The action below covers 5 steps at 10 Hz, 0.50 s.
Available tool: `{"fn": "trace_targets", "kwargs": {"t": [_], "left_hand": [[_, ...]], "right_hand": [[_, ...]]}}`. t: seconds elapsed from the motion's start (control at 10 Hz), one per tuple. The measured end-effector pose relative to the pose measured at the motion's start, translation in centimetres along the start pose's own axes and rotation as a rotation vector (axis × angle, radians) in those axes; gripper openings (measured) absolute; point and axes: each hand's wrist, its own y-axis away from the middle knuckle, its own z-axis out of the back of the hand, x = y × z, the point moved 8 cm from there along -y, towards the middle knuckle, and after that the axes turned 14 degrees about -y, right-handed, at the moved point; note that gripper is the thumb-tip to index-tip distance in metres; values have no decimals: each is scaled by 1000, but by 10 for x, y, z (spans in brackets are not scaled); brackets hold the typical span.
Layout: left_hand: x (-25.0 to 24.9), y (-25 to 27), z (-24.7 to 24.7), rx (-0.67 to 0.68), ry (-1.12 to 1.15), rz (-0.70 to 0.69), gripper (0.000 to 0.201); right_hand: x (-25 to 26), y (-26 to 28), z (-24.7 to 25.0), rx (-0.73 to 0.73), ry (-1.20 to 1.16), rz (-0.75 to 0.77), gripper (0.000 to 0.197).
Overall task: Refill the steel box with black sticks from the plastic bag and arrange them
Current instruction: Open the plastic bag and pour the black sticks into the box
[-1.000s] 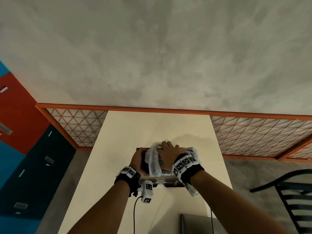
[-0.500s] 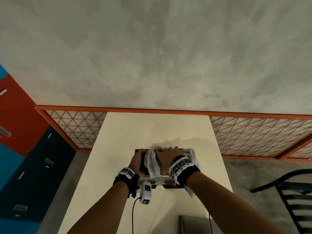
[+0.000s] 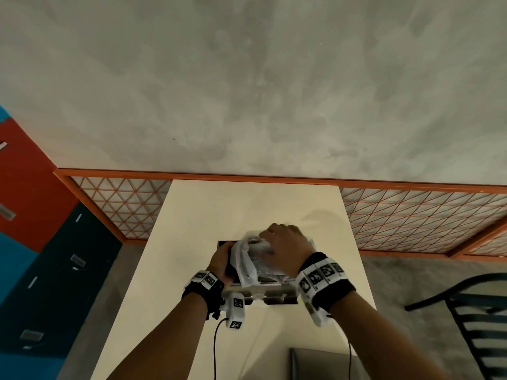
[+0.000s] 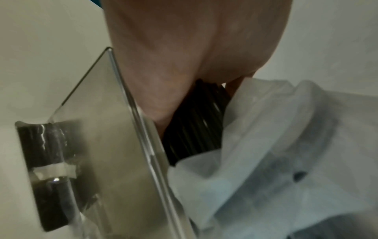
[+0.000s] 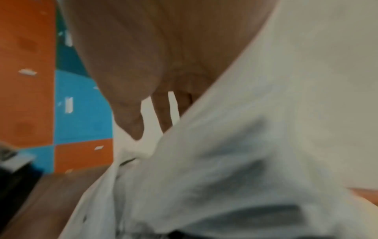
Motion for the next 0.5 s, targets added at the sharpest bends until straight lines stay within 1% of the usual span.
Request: {"fn": "trace_targets", "kwargs": {"t": [0.1, 0.2, 0.3, 0.4, 0.5], "left_hand": [[-3, 7, 0, -64, -41, -11, 32], [-2, 2, 2, -101, -72, 0, 31], [-5, -1, 6, -190, -165, -35, 26], [-5, -5, 3, -167, -256, -24, 26], [-9, -9, 0, -166, -364, -26, 35]], "right_hand": [[-35, 26, 33, -303, -293, -53, 48], [-76, 60, 32, -461, -714, -198, 68], [-92, 87, -3, -465, -983, -333, 102], [-90, 97, -45, -398, -1011, -346, 117], [-93, 92, -64, -415, -969, -395, 118]]}}
